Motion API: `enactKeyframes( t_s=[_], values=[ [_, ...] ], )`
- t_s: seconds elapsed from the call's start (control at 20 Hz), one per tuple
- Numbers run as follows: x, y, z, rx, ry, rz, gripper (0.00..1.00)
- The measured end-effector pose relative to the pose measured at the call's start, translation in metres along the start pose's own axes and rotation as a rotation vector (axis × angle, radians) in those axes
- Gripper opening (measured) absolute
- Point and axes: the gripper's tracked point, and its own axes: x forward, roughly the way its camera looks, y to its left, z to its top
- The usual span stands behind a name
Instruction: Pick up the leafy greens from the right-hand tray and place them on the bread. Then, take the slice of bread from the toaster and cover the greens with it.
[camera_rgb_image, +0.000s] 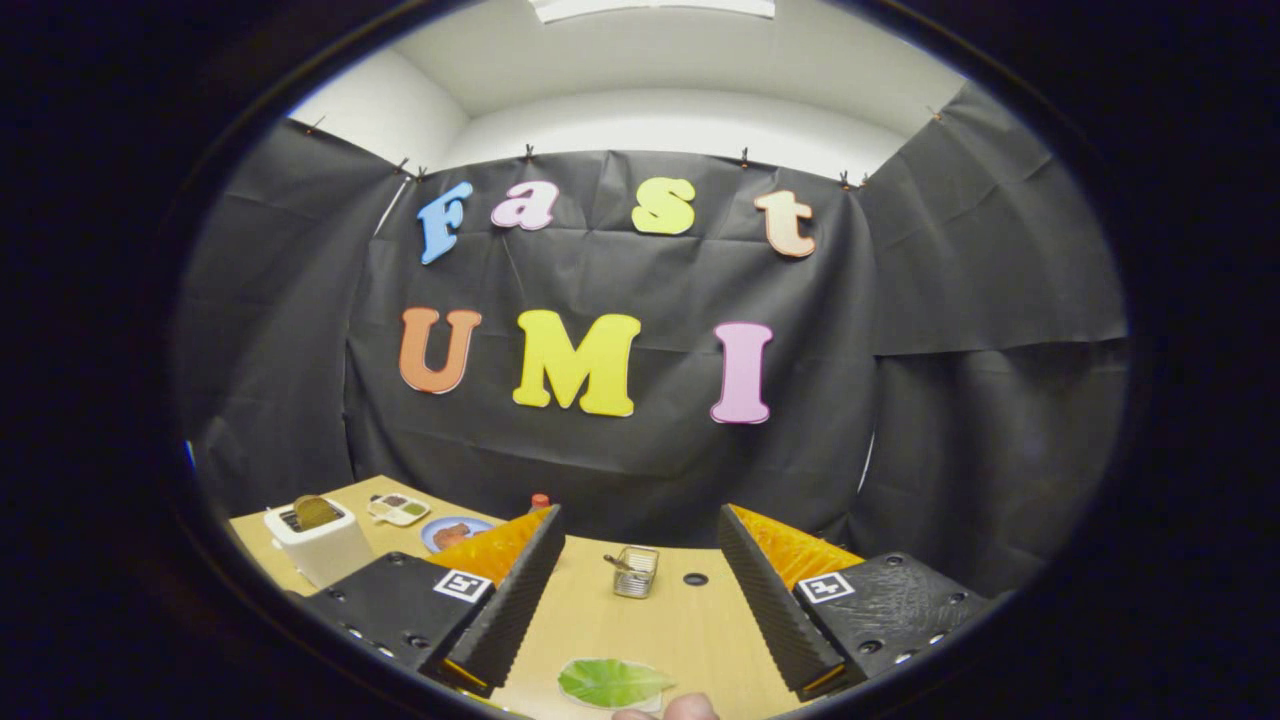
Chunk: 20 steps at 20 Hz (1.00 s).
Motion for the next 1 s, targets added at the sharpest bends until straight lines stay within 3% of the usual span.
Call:
enactKeyframes(
  t_s=[0.65, 1.0],
  values=[
    [-0.003, -0.042, -0.02, 0.044, -0.009, -0.018, 0.95],
    [-0.007, -0.058, -0.072, 0.095, 0.099, -0.031, 0.95]
  ],
)
